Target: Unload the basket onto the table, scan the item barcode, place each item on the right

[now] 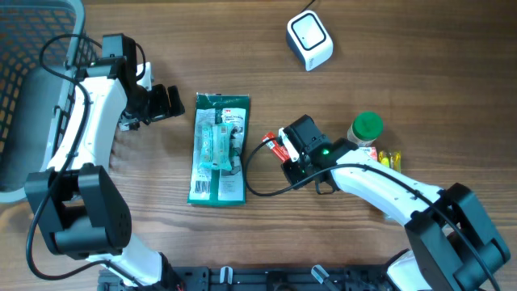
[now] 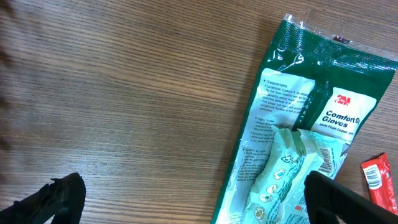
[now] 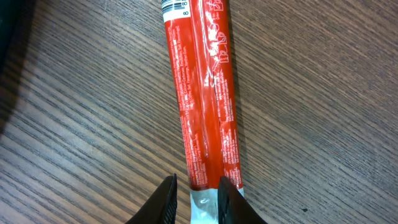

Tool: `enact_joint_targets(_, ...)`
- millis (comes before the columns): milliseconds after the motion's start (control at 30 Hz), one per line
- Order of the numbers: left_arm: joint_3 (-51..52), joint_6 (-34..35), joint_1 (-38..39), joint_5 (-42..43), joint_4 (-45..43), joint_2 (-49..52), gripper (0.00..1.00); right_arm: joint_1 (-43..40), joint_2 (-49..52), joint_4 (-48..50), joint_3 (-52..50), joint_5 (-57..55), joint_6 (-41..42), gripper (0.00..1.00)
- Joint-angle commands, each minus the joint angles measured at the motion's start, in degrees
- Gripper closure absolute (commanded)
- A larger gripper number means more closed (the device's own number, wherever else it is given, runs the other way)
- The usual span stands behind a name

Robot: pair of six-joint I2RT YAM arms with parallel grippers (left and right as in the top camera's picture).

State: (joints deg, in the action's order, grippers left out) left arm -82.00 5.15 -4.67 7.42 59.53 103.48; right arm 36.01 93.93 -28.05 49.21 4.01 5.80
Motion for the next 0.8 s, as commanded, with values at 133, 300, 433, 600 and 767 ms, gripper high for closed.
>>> enact_joint_targets(133,0.2,-0.17,-0.07,0.46,-0.15,-0.63,0.0,0.02,-0.5,4.22,-4.83,-4.74,-1.33,0.72)
enact_joint_targets(300,0.2,-0.17,-0.07,0.48,-0.15,-0.63,0.0,0.02,-0.5,6.8,-7.34,-6.99,-1.33,0.72)
enact_joint_targets(433,0.2,-0.17,-0.07,0.48,-0.17,-0.63,0.0,0.02,-0.35,6.88,-7.45,-7.04,-3.87,0.76)
enact_joint_targets(600,0.2,-0.17,-0.07,0.48,-0.15,-0.63,0.0,0.02,0.72,7.08,-7.91,-6.47,-5.79,0.83)
enact_joint_targets(767,0.2,-0.17,-0.07,0.48,-0.17,-0.63,0.0,0.02,-3.28,4.79,-4.02,1.07,-4.17,0.96)
